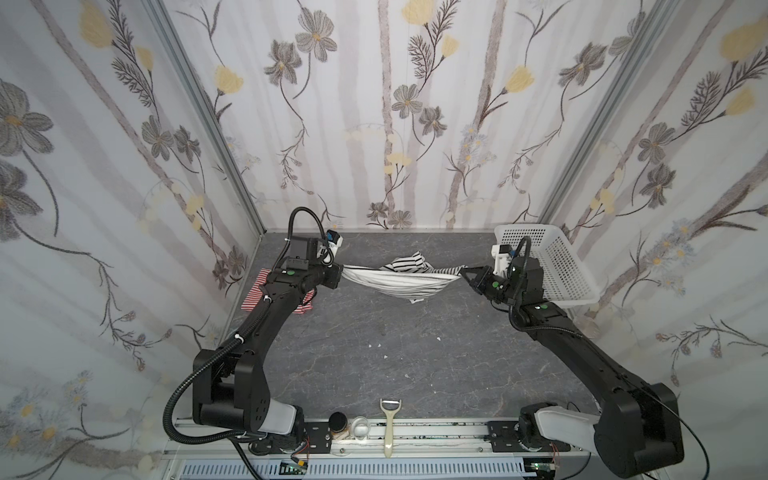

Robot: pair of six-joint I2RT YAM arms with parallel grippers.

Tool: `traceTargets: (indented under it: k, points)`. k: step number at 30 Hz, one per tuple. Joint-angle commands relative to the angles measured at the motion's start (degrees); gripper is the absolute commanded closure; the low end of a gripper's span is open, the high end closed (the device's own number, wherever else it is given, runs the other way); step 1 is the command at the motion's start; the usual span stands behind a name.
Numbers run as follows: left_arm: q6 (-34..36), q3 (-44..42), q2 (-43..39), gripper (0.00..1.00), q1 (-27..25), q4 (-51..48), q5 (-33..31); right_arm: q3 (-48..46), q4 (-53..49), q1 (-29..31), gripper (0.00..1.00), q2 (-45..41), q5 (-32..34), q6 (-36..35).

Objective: Fold and stack the tank tops
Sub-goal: 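Lift the shirt high with both grippers, stretching it between them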

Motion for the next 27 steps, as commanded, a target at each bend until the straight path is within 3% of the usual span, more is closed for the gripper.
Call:
traceTargets:
  k: [1, 7, 16, 23, 27]
  points:
    - [-2.62, 8.92, -0.68, 1.00, 0.46, -4.01, 0.20, 8.75, -8.79, 0.10, 1.00, -2.83, 3.38, -2.22]
    - [-4.84, 26.85, -0.23, 1.00, 0.95, -8.10, 1.80, 26.06, -16.23, 0.10, 1.00, -5.03, 5.01, -3.96]
    - [-7.10, 51.03, 1.16, 1.00, 0.95, -15.84, 3.93, 44.97, -26.32, 0.19, 1.00, -6.28, 3.06, -7.96]
    - [-8.95, 58.90, 2.63, 1.00, 0.88, -17.96, 5.88, 52.60, -29.78, -0.73, 1.00, -3.38, 0.55, -7.70]
    - [-4.86, 58.90, 6.84, 1.00, 0.86, -17.46, 1.78, 55.56, -29.32, -3.15, 1.00, 3.27, -4.19, -6.98]
